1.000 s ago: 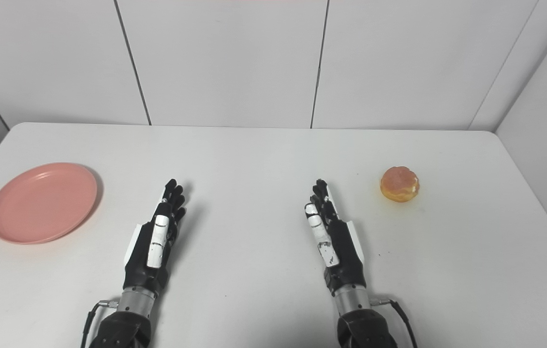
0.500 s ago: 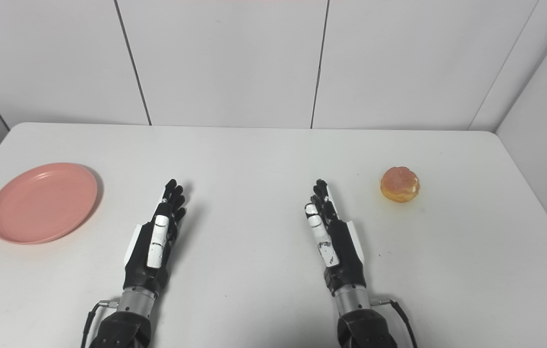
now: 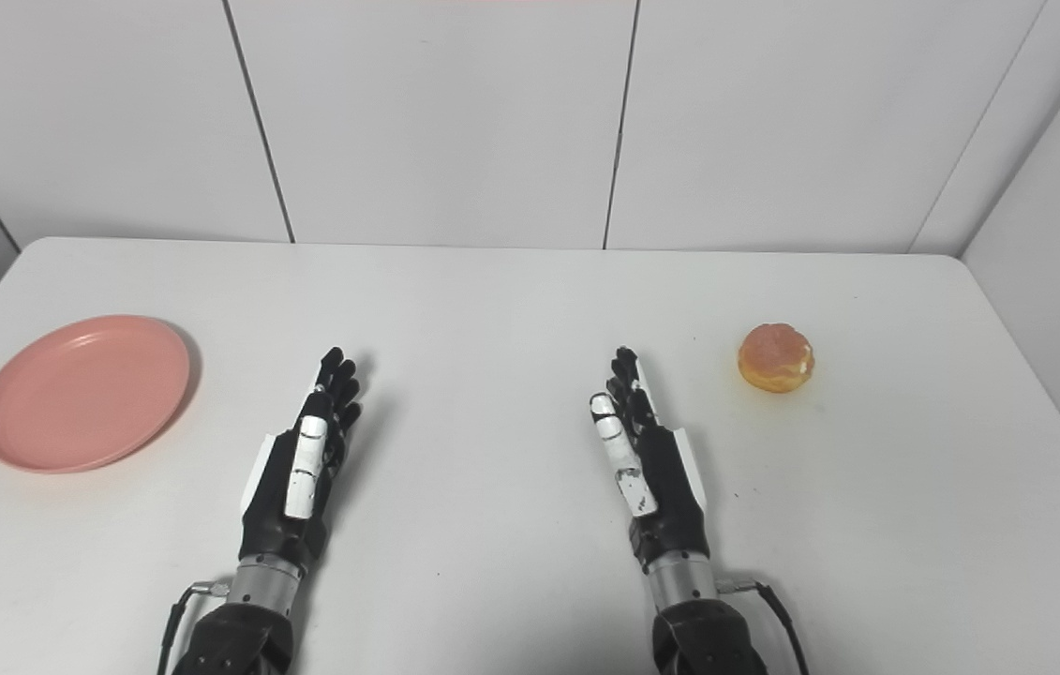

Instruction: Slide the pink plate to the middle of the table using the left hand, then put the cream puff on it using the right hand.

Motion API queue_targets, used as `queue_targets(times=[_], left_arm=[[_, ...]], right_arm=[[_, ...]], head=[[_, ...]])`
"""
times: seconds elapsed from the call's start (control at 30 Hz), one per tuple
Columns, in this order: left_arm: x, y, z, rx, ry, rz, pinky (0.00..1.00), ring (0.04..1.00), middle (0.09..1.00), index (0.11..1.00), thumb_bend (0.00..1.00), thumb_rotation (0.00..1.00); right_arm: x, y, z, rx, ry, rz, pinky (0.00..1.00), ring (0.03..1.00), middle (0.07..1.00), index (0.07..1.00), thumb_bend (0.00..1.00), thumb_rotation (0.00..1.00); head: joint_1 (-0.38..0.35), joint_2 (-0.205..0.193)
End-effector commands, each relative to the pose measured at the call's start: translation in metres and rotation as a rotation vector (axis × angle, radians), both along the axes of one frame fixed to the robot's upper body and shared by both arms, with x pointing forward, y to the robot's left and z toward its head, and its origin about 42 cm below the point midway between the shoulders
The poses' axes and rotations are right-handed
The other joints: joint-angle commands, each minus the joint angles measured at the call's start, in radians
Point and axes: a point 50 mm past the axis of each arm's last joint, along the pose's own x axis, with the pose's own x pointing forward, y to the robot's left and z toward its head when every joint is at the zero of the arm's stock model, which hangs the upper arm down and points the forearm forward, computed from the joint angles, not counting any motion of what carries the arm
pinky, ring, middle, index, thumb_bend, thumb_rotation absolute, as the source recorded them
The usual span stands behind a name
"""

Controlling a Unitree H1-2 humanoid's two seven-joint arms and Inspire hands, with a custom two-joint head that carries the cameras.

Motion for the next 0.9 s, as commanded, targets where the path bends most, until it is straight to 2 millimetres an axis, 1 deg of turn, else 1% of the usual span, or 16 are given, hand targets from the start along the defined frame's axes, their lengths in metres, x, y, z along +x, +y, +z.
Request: queue_targets(times=[0.0, 0.13, 0.33, 0.47, 0.63, 0.87], left_arm=[[-0.0015, -0.0005, -0.0044, -0.013, 0.005, -0.018, 1.0, 1.0, 1.0, 1.0, 0.69, 1.0], [-0.0015, -0.0017, -0.003, -0.021, 0.008, -0.02, 1.0, 1.0, 1.0, 1.0, 0.69, 1.0], [-0.001, -0.0014, -0.0019, -0.022, 0.012, -0.026, 1.0, 1.0, 1.0, 1.0, 0.7, 1.0], [-0.0005, -0.0008, -0.0038, -0.013, 0.001, -0.027, 1.0, 1.0, 1.0, 1.0, 0.68, 1.0], [-0.0043, 0.0003, -0.0018, 0.018, 0.005, -0.041, 1.0, 1.0, 1.0, 1.0, 0.7, 1.0], [-0.0026, -0.0005, -0.0016, 0.011, -0.001, -0.039, 1.0, 1.0, 1.0, 1.0, 0.71, 1.0]], right_arm=[[0.0051, 0.0043, 0.0184, 0.012, -0.073, 0.012, 1.0, 1.0, 1.0, 1.0, 0.51, 0.85], [0.0055, 0.0043, 0.018, 0.021, -0.074, 0.024, 1.0, 1.0, 1.0, 1.0, 0.51, 0.84], [0.0056, 0.0039, 0.0179, 0.015, -0.073, 0.031, 1.0, 1.0, 1.0, 1.0, 0.52, 0.85], [0.0063, 0.0039, 0.0185, 0.016, -0.074, 0.034, 1.0, 1.0, 1.0, 1.0, 0.51, 0.84], [0.0053, 0.0024, 0.0174, 0.01, -0.064, 0.048, 1.0, 1.0, 1.0, 1.0, 0.53, 0.85], [0.0057, 0.0021, 0.0177, 0.006, -0.065, 0.048, 1.0, 1.0, 1.0, 1.0, 0.54, 0.85]], head=[[0.001, -0.002], [0.001, -0.002], [0.002, 0.0], [0.002, 0.0], [0.002, 0.002], [0.003, 0.003]])
